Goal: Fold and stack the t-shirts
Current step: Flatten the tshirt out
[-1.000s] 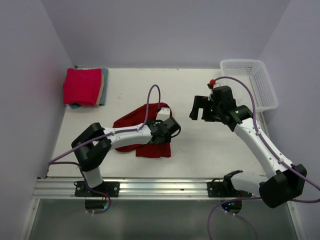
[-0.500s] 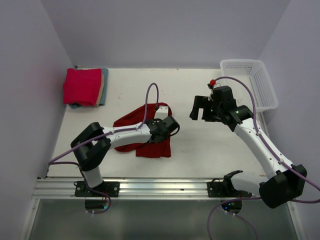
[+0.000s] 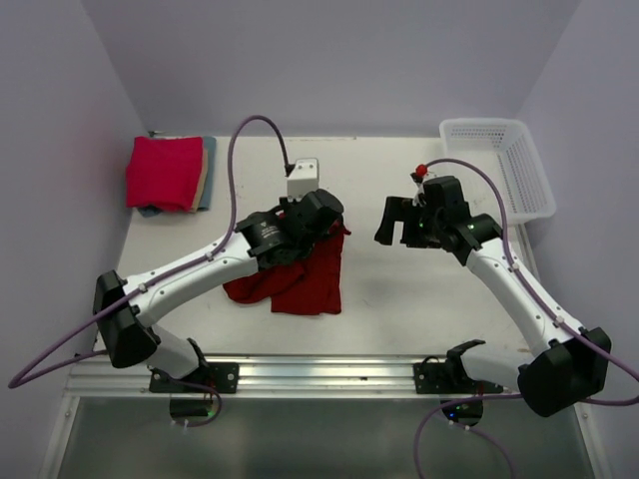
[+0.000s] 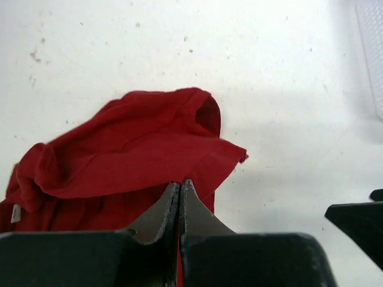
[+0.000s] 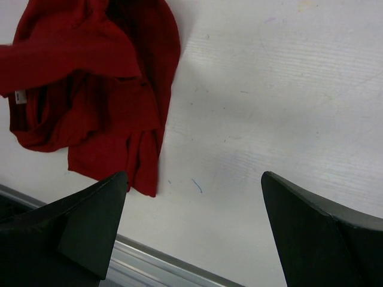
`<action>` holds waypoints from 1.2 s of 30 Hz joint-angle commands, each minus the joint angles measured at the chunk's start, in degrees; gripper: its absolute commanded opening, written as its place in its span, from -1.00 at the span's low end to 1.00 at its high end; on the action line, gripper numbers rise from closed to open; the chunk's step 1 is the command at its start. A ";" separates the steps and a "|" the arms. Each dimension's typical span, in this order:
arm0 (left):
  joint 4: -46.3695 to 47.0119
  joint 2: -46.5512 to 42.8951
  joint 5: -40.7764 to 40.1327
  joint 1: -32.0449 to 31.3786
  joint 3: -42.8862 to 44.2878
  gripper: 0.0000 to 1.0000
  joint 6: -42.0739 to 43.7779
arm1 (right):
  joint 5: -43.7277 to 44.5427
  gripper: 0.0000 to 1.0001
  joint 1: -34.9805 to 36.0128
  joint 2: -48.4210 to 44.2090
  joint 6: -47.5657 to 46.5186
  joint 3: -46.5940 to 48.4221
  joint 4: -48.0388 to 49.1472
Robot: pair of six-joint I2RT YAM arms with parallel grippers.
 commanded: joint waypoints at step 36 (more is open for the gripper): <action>-5.76 -11.07 -9.15 9.91 10.89 -1.00 9.04 | -19.73 0.17 13.24 16.56 10.55 -18.41 25.11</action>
